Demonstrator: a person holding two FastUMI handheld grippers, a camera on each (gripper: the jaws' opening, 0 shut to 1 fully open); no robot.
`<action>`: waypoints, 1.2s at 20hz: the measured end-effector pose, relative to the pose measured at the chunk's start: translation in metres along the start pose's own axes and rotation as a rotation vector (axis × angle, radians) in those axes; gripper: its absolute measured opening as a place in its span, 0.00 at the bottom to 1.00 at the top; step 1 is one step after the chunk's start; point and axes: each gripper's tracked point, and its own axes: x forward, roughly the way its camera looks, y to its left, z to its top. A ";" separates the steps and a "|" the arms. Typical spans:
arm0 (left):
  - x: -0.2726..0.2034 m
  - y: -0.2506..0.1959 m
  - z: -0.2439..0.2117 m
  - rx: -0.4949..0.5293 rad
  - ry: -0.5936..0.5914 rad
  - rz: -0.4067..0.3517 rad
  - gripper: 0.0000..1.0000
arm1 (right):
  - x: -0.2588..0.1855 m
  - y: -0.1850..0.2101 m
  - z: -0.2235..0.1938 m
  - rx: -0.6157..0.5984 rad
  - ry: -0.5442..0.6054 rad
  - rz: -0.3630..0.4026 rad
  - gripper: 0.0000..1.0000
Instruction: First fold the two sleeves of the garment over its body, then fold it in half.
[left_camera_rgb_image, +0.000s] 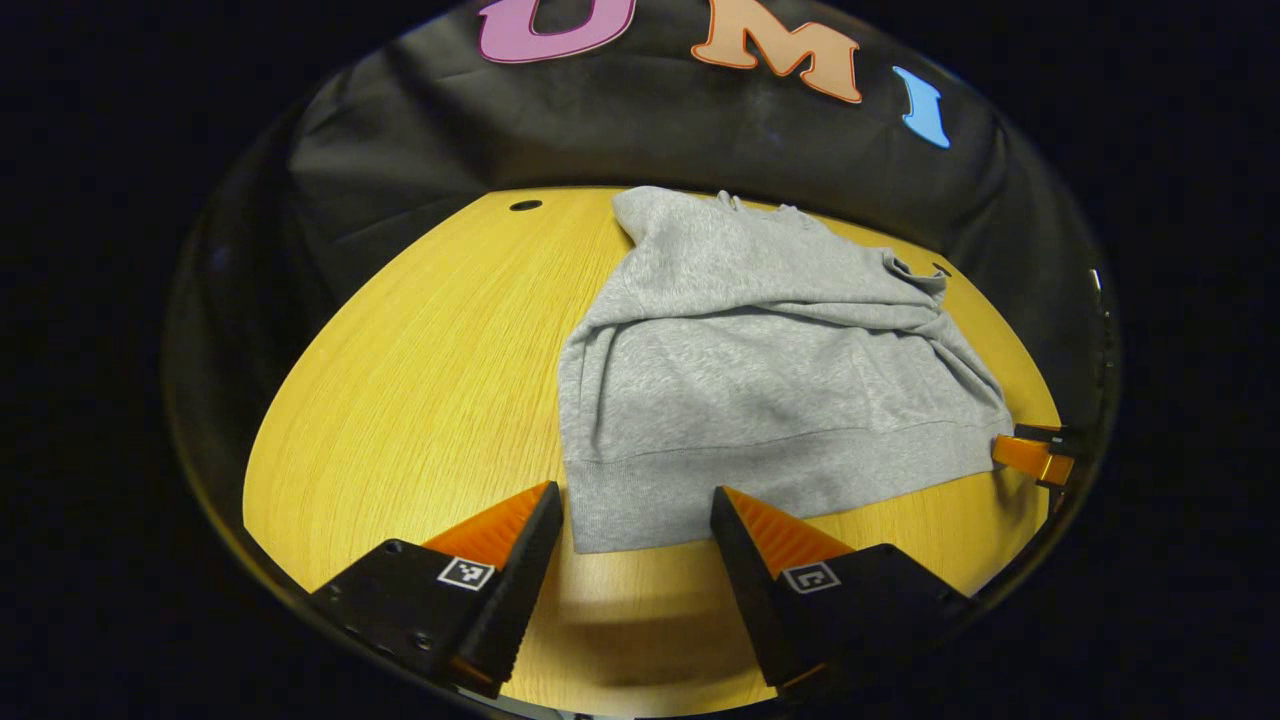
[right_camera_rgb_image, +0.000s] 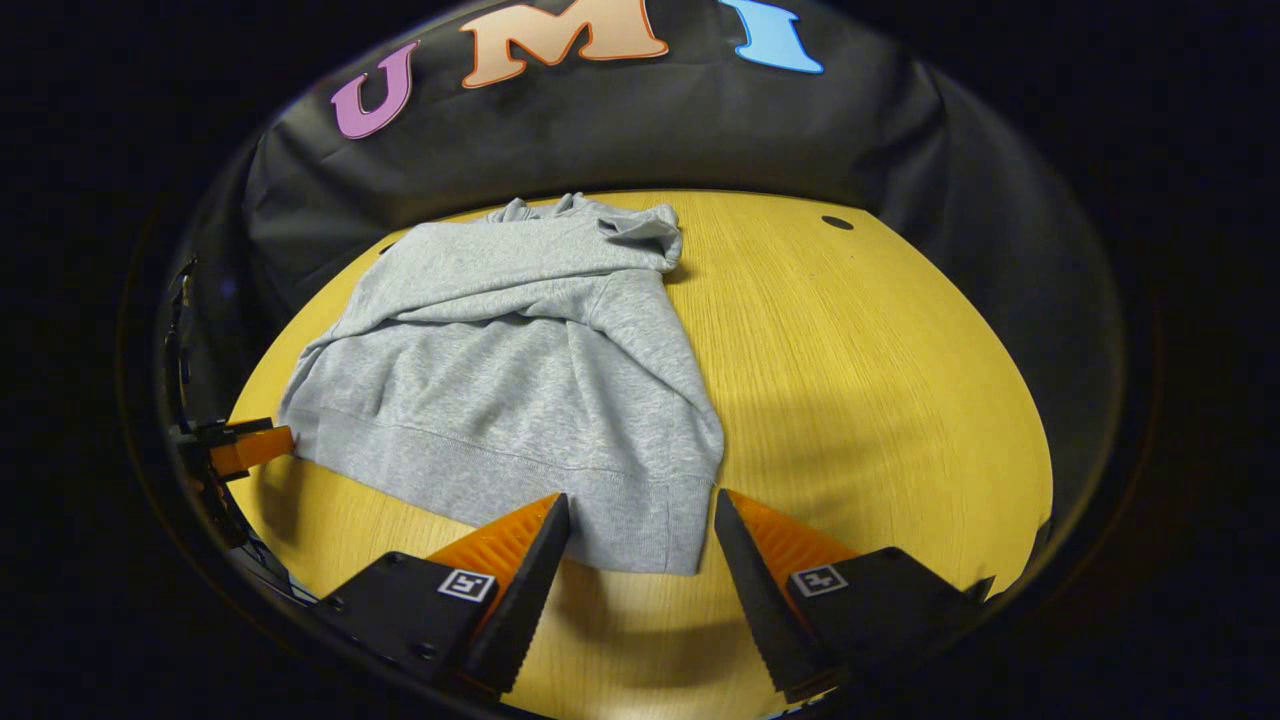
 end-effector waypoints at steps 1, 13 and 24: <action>0.000 0.000 0.001 0.001 -0.002 -0.004 0.84 | 0.000 0.001 0.000 -0.003 0.000 0.007 0.90; 0.007 -0.018 0.005 -0.074 -0.014 -0.100 0.02 | -0.003 0.017 0.001 0.047 0.053 0.054 0.16; 0.000 -0.025 0.033 -0.226 -0.023 -0.099 0.00 | -0.015 0.018 0.029 0.124 0.013 0.075 0.04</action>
